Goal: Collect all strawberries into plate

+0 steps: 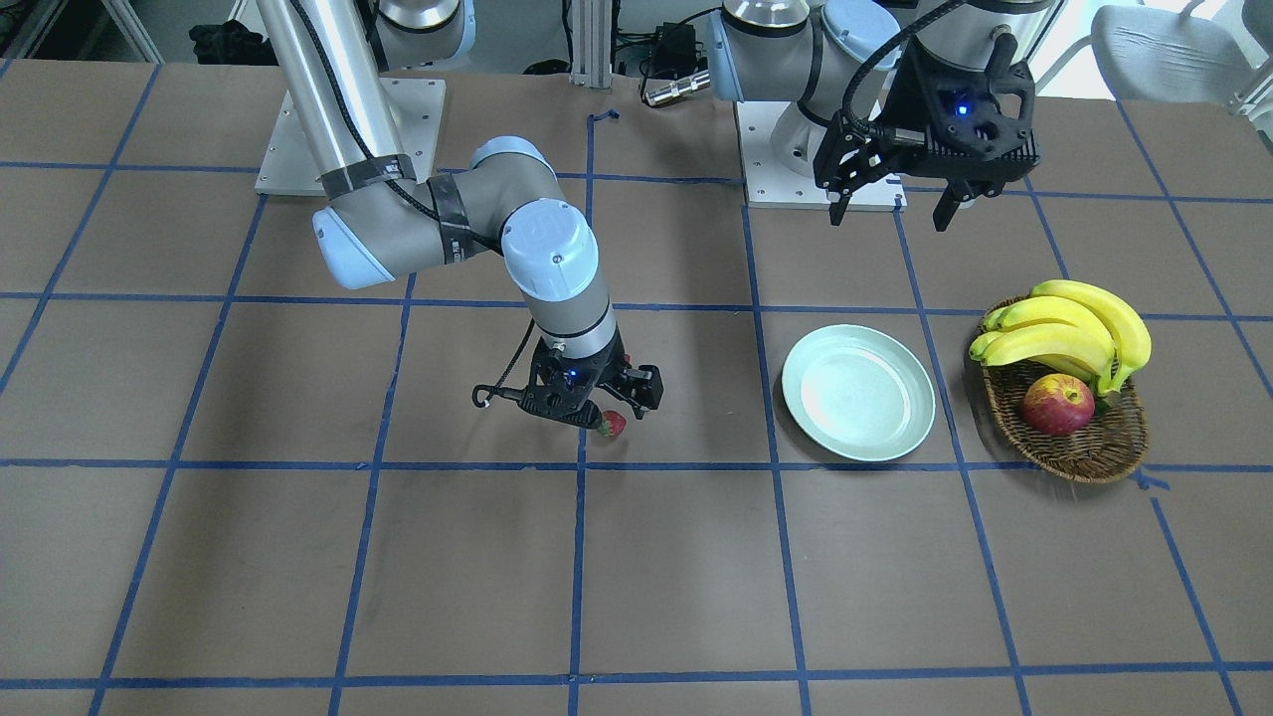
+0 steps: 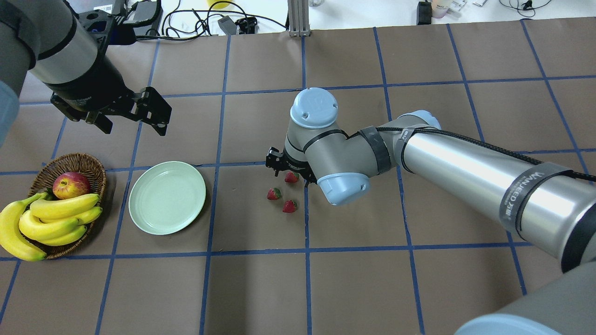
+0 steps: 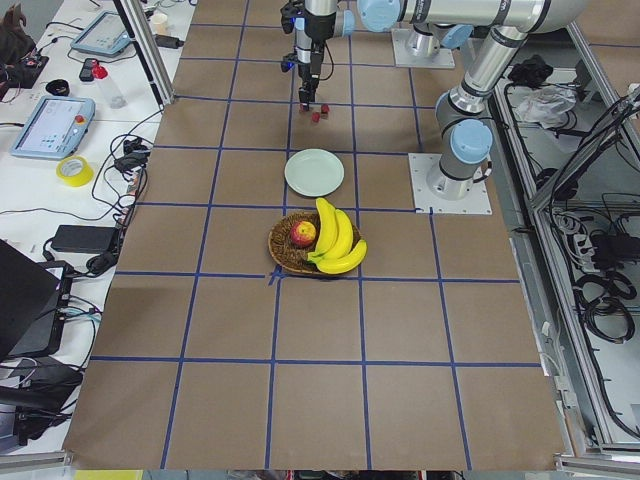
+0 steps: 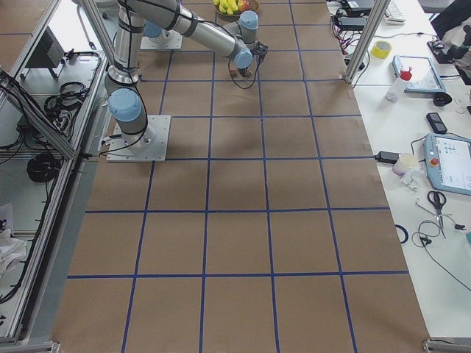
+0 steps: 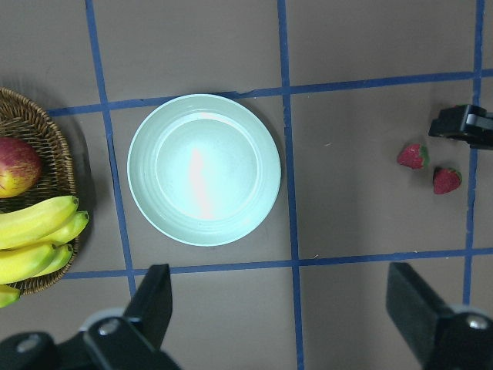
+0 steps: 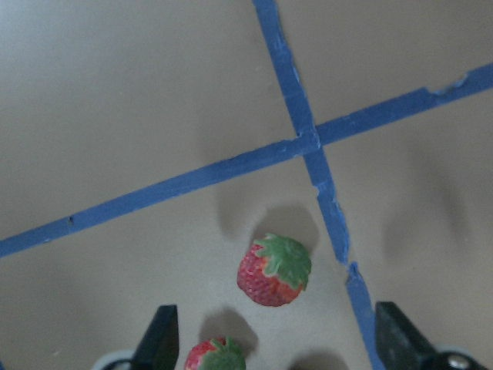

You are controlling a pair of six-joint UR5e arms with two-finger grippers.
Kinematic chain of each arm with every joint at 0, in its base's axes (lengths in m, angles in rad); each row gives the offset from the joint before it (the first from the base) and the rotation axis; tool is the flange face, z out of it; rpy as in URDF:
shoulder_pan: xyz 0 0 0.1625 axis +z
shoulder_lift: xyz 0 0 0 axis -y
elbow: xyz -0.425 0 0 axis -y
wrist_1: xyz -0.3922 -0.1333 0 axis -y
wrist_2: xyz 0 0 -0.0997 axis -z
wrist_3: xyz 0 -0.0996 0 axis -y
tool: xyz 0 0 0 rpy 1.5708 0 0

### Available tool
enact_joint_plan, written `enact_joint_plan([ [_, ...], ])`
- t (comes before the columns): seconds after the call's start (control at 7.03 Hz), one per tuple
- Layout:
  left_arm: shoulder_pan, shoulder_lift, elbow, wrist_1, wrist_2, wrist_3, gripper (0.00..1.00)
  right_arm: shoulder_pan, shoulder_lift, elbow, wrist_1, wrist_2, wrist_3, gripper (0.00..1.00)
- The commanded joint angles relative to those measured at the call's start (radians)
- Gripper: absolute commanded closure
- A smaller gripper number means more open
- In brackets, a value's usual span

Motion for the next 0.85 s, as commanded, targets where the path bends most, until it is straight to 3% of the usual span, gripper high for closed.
enact_joint_plan([
  [0.0, 0.000, -0.002, 0.001, 0.002, -0.002, 0.002, 0.00, -0.078, -0.136, -0.002, 0.101, -0.022, -0.180, 0.00],
  [0.43, 0.005, -0.020, -0.001, 0.044, 0.001, 0.003, 0.00, -0.261, -0.356, -0.026, 0.396, -0.158, -0.514, 0.00],
  [0.57, 0.009, -0.025, -0.001, 0.044, -0.009, 0.005, 0.00, -0.280, -0.362, -0.120, 0.527, -0.165, -0.523, 0.00],
  [0.71, 0.009, -0.035, 0.001, 0.045, -0.006, -0.011, 0.00, -0.281, -0.364, -0.284, 0.723, -0.164, -0.567, 0.00],
])
